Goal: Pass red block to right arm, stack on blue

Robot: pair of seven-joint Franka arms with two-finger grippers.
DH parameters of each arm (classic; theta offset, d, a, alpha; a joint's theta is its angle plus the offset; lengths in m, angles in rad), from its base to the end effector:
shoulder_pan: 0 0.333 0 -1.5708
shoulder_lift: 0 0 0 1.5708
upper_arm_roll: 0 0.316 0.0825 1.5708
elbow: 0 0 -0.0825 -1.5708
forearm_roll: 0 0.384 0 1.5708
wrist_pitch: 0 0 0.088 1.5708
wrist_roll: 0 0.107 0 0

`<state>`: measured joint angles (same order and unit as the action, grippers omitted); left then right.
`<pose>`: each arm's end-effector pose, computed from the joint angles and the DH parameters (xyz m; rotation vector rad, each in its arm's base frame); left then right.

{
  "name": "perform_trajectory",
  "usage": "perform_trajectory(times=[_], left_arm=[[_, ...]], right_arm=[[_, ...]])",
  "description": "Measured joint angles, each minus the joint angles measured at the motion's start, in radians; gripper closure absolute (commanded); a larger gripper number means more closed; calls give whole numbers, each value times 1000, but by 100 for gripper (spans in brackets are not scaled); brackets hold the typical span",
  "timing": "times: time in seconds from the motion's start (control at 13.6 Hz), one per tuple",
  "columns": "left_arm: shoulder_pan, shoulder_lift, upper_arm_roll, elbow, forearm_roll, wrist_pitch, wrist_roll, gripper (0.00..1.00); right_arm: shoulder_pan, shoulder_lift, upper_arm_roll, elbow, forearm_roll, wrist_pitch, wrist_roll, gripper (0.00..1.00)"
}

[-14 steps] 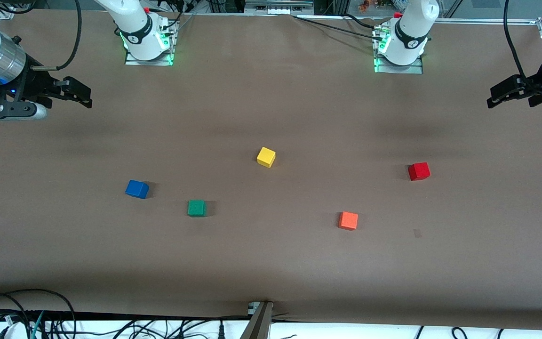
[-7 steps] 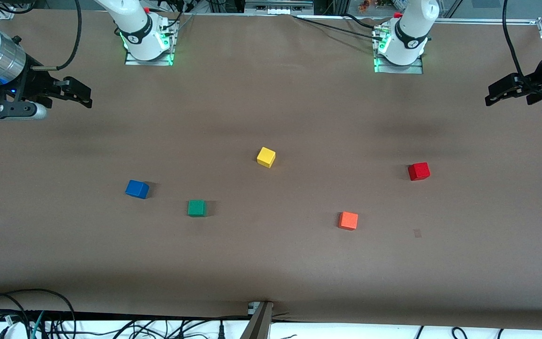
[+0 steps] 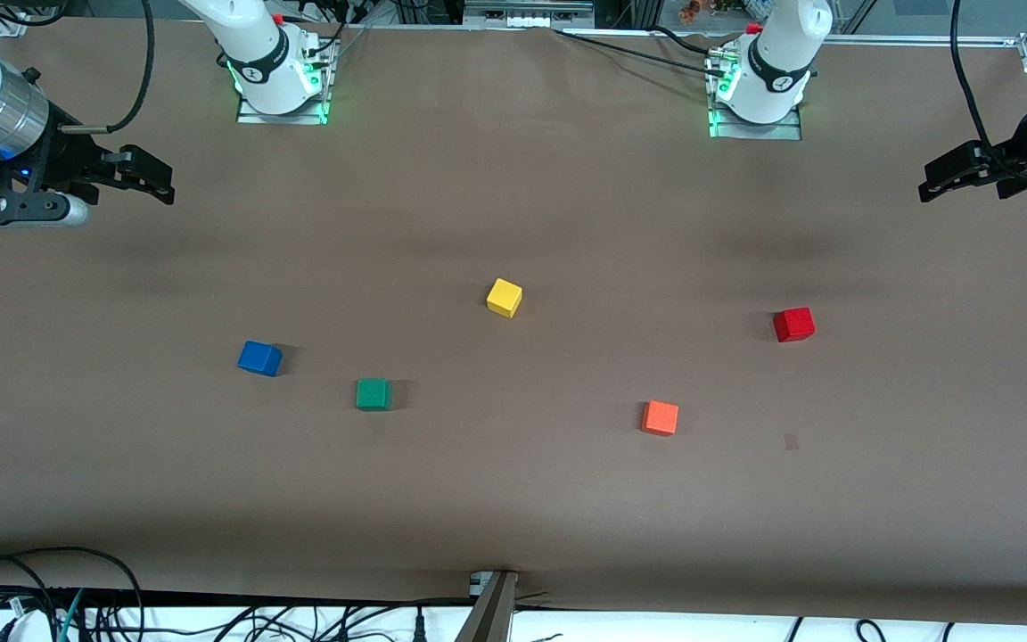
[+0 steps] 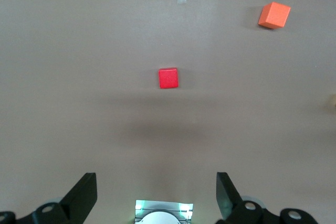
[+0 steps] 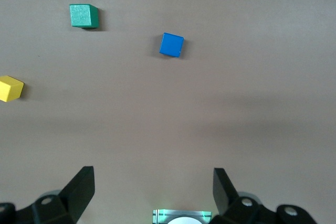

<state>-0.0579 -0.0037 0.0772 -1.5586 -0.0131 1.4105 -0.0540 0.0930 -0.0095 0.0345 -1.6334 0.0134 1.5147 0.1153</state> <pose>0.5356 0.0089 0.6194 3.1206 0.1126 -0.2262 0.5385 0.0706 0.5958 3.1366 0.0191 -0.1727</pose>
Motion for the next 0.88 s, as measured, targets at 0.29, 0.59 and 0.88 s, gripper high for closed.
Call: perform_trajectory(times=[0.29,0.59,0.88], left_arm=[[0,0,0,0,0,0,-1,0],[-1,3,0,0,0,0,1,0],[-4,11,-11,0,0,0,1,0]], right_arm=[[0,0,0,0,0,0,0,0],[0,0,0,0,0,0,0,0],[0,0,0,0,0,0,0,0]])
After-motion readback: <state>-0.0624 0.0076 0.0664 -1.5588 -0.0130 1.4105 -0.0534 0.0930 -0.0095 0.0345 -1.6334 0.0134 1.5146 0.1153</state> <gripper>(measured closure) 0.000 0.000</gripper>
